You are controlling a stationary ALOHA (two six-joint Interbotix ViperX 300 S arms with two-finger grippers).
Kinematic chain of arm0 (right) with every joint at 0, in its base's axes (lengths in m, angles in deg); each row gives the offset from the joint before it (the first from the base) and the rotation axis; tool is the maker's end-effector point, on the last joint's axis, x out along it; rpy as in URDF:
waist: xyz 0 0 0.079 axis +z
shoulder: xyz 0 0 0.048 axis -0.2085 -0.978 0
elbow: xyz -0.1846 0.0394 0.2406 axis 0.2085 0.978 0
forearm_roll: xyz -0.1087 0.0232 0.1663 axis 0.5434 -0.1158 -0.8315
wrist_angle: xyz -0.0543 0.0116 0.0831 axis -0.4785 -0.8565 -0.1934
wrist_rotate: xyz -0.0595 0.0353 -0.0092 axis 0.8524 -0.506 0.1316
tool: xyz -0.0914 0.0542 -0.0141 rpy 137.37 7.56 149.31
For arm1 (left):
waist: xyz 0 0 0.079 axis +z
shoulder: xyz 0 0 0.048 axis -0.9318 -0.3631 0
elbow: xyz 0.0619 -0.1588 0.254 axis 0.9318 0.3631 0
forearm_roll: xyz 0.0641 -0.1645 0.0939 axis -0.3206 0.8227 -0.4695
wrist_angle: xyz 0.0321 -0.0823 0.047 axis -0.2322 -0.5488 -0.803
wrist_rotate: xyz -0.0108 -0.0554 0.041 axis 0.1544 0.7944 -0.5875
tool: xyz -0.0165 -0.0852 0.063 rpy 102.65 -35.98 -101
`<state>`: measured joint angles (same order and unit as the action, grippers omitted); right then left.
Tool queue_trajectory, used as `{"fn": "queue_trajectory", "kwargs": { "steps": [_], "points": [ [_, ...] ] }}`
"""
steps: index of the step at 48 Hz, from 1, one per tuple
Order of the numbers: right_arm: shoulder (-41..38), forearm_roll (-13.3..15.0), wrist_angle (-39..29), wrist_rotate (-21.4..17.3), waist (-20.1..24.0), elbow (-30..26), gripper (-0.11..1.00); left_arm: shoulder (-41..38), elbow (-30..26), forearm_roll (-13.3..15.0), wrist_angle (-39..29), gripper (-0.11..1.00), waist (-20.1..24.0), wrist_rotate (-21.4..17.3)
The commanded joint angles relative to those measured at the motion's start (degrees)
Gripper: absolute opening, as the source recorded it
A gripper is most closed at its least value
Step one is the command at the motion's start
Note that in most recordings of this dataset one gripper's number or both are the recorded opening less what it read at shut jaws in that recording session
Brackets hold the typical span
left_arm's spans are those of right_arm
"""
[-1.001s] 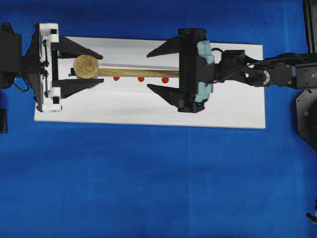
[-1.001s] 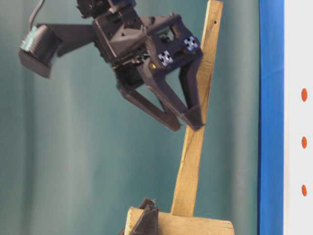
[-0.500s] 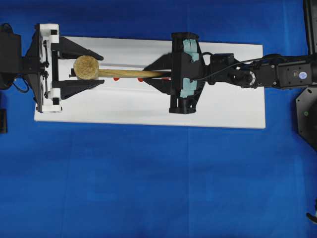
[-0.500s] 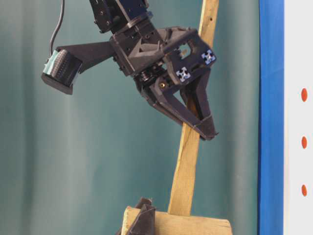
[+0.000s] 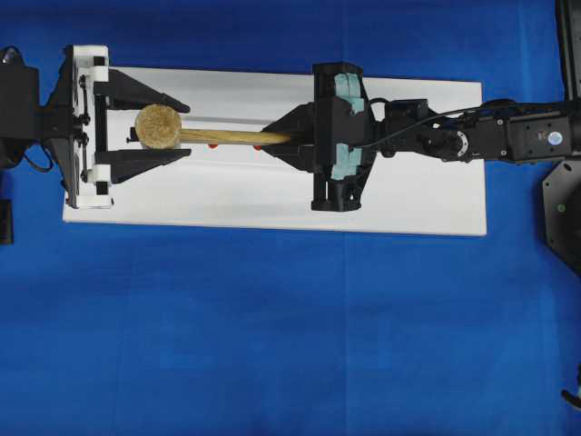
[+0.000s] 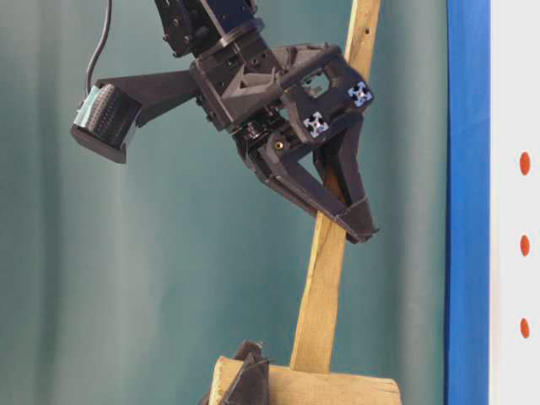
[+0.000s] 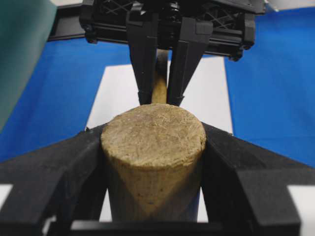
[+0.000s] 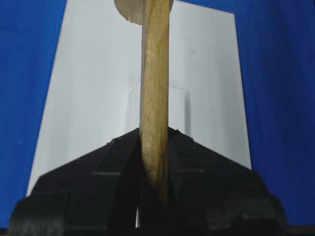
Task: Hit the mark with a hammer.
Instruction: 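Regrasp the handle with the right gripper nearer the head, then release the head with the left gripper, raise mallet over red dots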
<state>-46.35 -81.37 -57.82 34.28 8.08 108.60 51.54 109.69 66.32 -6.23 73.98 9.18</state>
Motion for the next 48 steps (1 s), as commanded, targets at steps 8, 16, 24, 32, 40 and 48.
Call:
{"fn": "queue_trajectory", "kwargs": {
  "steps": [8,16,24,32,40,48],
  "points": [
    [1.14,-0.7,0.35,0.09,-0.18,-0.79,0.02,1.05,-1.23,0.26,0.53,0.74,-0.7,0.35],
    [2.11,-1.58,0.7,0.09,-0.18,0.09,0.02,1.32,-1.05,0.26,0.44,0.79,-0.26,0.44],
    [4.57,-3.34,1.41,0.0,-0.18,2.37,0.02,2.99,0.0,0.44,-0.44,0.78,0.09,0.53],
    [8.53,-6.06,1.49,0.0,-0.18,6.24,0.02,7.56,2.37,0.35,-3.78,0.79,0.09,0.53],
    [11.6,-8.53,1.49,0.0,-0.18,9.58,0.02,14.68,5.01,0.44,-10.99,0.79,0.09,0.88],
    [11.95,-9.58,1.58,0.09,-0.18,9.84,0.02,22.32,7.21,0.35,-17.67,0.78,0.09,3.43]
  ]
}}
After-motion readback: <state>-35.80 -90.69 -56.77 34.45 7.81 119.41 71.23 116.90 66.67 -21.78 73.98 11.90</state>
